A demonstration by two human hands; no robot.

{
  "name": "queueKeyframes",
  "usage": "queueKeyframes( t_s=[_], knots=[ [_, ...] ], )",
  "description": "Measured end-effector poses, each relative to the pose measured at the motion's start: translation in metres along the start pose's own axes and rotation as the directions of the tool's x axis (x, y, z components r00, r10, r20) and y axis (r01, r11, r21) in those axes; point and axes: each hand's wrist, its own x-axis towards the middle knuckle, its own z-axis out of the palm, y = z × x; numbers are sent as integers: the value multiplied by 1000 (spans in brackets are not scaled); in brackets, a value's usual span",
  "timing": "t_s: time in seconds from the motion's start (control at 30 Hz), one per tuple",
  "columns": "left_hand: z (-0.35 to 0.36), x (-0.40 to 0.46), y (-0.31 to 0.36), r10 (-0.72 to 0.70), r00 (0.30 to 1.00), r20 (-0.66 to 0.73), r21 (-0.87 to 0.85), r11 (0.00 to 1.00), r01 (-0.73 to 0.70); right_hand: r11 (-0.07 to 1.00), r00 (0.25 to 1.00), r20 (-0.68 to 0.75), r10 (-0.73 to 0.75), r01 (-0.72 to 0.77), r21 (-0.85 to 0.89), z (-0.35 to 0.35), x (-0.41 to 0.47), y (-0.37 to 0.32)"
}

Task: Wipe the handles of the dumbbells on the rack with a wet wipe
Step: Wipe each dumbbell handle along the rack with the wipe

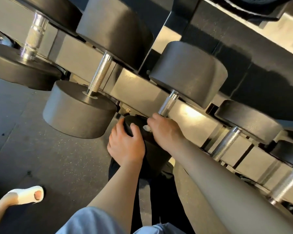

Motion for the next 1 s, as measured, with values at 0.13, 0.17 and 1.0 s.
queueKeyframes(
  t_s=[0.13, 0.17, 1.0],
  knots=[
    [-2, 1, 0, -17, 999, 41, 55, 998, 14, 938, 976, -52, 212, -189, 291, 8, -13, 6],
    [-3, 1, 0, -25, 997, 67, 62, 998, 21, 852, 949, -43, 314, -261, 454, 7, -15, 5],
    [-146, 183, -23, 47, 828, 559, 208, 959, -195, 884, 942, 45, 333, -328, 334, -32, 173, -143]
  ],
)
